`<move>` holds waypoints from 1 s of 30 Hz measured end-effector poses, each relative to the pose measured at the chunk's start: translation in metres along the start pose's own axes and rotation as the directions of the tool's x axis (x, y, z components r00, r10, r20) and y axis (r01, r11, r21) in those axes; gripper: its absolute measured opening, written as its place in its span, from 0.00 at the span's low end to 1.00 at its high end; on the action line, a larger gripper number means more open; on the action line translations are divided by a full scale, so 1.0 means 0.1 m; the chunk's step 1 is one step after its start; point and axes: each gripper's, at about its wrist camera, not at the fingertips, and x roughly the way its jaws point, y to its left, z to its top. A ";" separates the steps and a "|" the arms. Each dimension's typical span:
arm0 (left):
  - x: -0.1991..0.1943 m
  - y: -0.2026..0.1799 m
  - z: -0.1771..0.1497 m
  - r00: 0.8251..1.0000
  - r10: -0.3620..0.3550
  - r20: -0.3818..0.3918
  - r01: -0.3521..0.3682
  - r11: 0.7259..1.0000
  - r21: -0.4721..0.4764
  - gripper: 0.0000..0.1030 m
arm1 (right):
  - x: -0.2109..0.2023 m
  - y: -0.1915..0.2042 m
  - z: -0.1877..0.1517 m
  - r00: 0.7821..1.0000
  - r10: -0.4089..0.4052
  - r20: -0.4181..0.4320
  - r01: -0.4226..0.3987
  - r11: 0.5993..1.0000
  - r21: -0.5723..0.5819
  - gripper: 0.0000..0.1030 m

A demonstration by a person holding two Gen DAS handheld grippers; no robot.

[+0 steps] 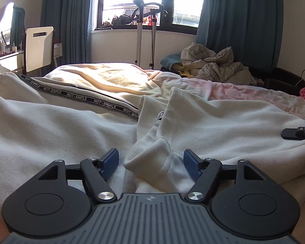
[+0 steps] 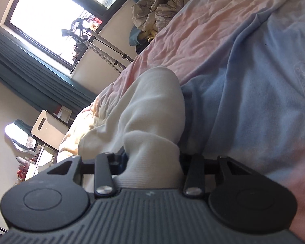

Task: Fold clothes
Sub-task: 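Close the right gripper on the sweatpants edge, then lift and fold the held edge over the pants, then open the right gripper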

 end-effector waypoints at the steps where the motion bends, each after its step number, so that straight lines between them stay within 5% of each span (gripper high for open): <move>1: -0.03 0.00 0.01 1.000 -0.001 0.006 0.001 1.000 -0.001 0.74 | -0.05 0.05 0.03 1.000 -0.004 0.010 0.004 1.000 -0.010 0.27; 9: -0.47 -0.12 0.33 0.992 -0.010 0.125 0.012 1.000 -0.016 0.78 | -0.57 0.19 0.40 0.983 0.114 0.141 -0.118 0.993 0.017 0.18; 15: -0.35 -0.49 0.61 0.993 -0.014 0.117 0.013 1.000 0.012 0.80 | -0.97 0.12 0.75 0.955 0.118 0.272 -0.121 0.993 -0.004 0.17; 19: -0.10 -0.93 0.62 0.998 -0.045 0.042 0.041 0.996 0.074 0.80 | -1.33 -0.04 0.99 0.917 0.095 0.387 -0.093 0.995 -0.025 0.18; 23: 0.13 -1.56 0.45 0.986 -0.159 -0.047 0.164 0.971 0.171 0.80 | -1.67 -0.12 1.12 0.852 0.096 0.516 -0.041 0.992 -0.116 0.18; 26: 0.24 -1.94 0.29 0.983 -0.170 -0.063 0.180 0.962 0.206 0.80 | -1.80 -0.18 1.13 0.809 0.129 0.574 -0.018 0.981 -0.195 0.18; 30: 0.34 -2.04 0.25 0.978 -0.174 -0.119 0.199 0.946 0.255 0.80 | -1.74 -0.07 1.03 0.793 0.143 0.592 0.060 0.949 -0.310 0.18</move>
